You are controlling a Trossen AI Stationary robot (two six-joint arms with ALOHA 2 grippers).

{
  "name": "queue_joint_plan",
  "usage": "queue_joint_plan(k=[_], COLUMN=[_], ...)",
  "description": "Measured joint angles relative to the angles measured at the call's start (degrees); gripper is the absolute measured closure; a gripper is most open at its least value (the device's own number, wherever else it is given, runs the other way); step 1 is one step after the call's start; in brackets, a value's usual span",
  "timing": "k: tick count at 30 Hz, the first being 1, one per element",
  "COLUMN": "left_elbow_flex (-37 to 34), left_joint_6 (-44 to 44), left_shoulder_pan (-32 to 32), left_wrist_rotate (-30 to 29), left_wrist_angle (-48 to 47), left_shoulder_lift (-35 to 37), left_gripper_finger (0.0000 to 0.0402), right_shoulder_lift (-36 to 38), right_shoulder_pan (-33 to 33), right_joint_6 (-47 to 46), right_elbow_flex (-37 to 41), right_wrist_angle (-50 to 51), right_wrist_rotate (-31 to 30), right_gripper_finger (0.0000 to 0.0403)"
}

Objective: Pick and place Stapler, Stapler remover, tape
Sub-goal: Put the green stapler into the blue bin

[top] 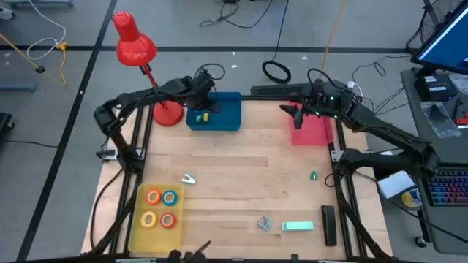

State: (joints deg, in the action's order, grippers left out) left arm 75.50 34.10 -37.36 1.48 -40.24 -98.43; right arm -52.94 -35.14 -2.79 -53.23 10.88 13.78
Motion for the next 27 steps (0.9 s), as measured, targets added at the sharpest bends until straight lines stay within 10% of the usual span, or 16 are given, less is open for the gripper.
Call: queue_joint_plan(k=[27], left_elbow_flex=[0.0], left_joint_6=[0.5], left_shoulder_pan=[29.5], left_wrist_rotate=[-6.8], left_wrist_angle=[1.6], left_shoulder_lift=[9.8], left_gripper_finger=[0.0204], right_shoulder_lift=[11.4], right_shoulder_pan=[4.4], right_joint_6=[-10.8], right_elbow_flex=[0.0], right_wrist_angle=[29.9], right_wrist_rotate=[8.8], right_gripper_finger=[0.0206])
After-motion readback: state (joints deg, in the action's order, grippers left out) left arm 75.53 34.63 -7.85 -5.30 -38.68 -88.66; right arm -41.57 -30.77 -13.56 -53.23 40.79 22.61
